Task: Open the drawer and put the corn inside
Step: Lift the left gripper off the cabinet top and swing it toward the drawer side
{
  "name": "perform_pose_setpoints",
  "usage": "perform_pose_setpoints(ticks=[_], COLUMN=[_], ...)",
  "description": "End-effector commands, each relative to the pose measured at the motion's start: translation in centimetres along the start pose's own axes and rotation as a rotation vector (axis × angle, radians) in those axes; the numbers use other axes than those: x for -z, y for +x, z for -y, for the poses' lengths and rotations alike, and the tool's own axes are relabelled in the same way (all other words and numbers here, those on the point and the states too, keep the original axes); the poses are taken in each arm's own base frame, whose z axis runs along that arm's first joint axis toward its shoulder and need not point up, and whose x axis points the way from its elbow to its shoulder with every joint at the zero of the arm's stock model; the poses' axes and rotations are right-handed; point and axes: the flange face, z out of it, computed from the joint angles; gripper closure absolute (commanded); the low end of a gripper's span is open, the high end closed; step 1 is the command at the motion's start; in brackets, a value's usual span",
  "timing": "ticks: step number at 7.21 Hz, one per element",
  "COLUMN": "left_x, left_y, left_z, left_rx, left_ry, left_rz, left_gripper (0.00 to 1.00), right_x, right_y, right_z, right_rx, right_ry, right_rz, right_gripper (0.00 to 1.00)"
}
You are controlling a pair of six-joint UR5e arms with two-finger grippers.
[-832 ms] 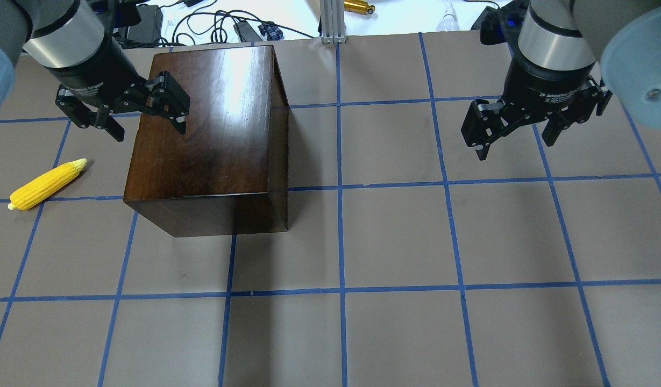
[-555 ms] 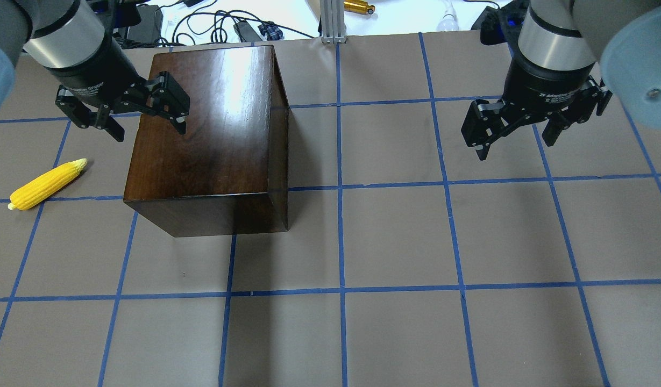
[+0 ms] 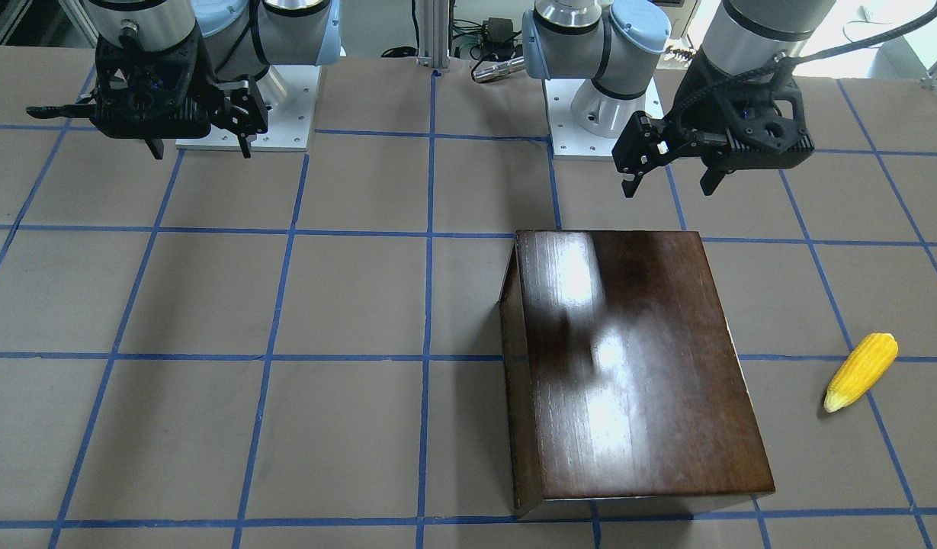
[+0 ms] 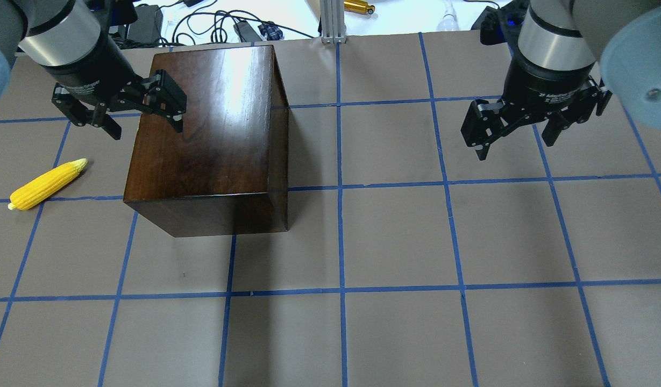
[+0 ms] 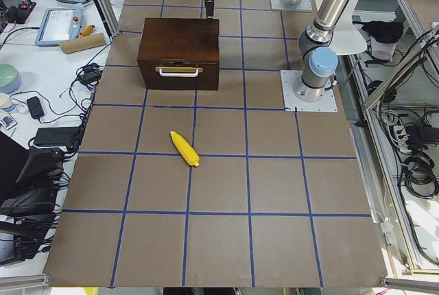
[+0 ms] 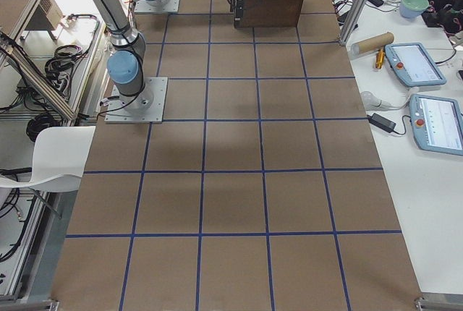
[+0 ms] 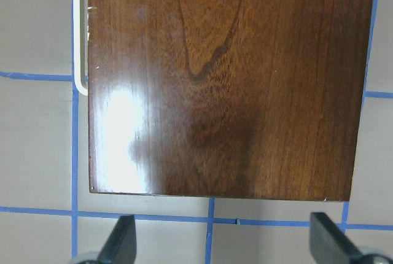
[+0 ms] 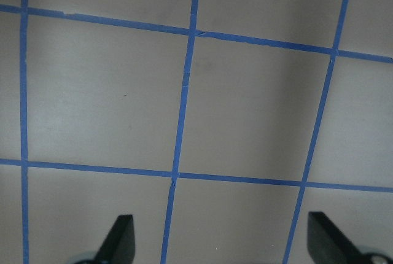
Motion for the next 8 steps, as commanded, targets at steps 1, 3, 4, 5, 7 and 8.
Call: perform_pose_setpoints(ticks=[1,3,4,5,7,8], left_x=[0.5,0.6,1.1,0.8,-1.0,-2.4], left_y=[-4.1,-11.0,-15.5,-19.4,-23.6,-24.7], left_z=[0.9,1.9,2.6,2.8,3.9,5.5], left_rx=[-0.026,-0.025,-0.02,-0.016,-0.117,-0.179], left_ry=[0.012,0.01,0.011,-0.003,-0.022,-0.006], left_rz=[0.015,0.075,0.082,0.081,0.075,0.09], left_gripper=[0.0,0.0,0.0,0.0,0.0,0.0], right_x=[0.0,0.0,0.0,0.0,0.1,0.0], right_y=[0.0,0.0,0.0,0.0,0.0,0.0], right_z=[0.0,0.0,0.0,0.0,0.0,0.0], right_rx=[0.0,0.0,0.0,0.0,0.0,0.0], right_ry=[0.0,0.0,0.0,0.0,0.001,0.0], right_rz=[0.0,0.0,0.0,-0.001,-0.002,-0.001], right_gripper=[0.0,0.0,0.0,0.0,0.0,0.0])
